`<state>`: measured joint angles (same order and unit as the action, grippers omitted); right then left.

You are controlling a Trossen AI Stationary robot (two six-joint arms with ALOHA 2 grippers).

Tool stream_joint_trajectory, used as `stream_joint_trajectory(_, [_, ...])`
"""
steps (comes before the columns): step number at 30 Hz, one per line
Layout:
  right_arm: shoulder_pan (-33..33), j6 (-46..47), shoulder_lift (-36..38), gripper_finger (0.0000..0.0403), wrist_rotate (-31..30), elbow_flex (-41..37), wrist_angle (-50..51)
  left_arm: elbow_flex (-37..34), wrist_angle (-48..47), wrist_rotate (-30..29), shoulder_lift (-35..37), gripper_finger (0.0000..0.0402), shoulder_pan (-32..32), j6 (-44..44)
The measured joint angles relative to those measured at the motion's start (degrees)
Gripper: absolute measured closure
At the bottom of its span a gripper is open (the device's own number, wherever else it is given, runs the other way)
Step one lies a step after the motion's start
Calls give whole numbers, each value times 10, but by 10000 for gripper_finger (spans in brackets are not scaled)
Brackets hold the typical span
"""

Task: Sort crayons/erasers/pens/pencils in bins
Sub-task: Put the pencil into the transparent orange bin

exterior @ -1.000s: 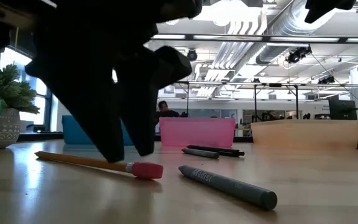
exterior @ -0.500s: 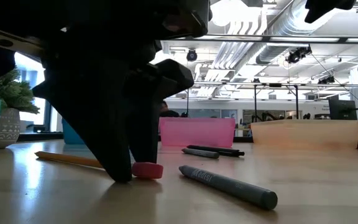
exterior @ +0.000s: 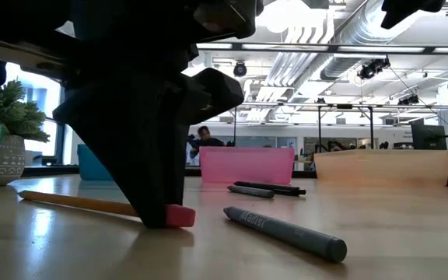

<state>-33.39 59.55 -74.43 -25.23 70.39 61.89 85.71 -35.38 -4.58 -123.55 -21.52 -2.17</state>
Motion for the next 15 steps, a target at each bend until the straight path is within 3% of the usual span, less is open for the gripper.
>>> stream_joint_trajectory(15, [-3,0,0,266,24,0,2,-4,-12,-59,80,395,18,14])
